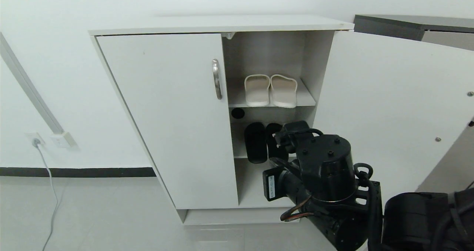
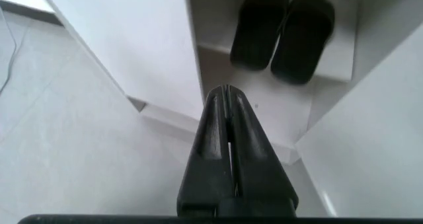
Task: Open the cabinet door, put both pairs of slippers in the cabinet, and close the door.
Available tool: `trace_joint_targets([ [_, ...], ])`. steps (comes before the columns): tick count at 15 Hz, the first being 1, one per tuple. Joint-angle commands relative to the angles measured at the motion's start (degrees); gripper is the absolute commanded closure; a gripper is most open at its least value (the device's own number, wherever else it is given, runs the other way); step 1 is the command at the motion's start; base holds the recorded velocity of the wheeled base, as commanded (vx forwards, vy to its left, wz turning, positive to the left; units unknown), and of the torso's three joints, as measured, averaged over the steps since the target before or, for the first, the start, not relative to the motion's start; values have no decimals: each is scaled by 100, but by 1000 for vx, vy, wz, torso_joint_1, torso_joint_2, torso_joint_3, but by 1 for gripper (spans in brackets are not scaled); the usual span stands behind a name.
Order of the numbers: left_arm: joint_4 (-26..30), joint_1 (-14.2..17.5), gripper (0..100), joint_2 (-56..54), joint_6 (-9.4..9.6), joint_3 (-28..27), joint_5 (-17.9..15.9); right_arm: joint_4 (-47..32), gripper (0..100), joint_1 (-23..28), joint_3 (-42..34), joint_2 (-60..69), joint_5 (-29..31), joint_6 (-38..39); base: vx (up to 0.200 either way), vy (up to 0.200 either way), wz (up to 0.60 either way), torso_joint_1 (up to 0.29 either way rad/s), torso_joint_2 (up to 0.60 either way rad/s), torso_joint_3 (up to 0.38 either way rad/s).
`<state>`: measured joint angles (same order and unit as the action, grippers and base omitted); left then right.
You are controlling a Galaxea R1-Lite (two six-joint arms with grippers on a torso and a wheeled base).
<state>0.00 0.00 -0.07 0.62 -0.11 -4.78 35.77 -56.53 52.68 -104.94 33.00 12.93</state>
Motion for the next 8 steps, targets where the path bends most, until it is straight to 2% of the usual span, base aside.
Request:
trace_joint_targets([
  [1, 0, 0, 100, 7, -1, 2, 3, 0, 100, 63, -29, -150, -4, 7, -200, 0, 0, -2, -2, 2],
  [8, -9, 0, 100, 7, -9, 2, 3, 343, 100, 230, -302, -159, -189, -142, 0, 0, 0, 0, 0, 0],
])
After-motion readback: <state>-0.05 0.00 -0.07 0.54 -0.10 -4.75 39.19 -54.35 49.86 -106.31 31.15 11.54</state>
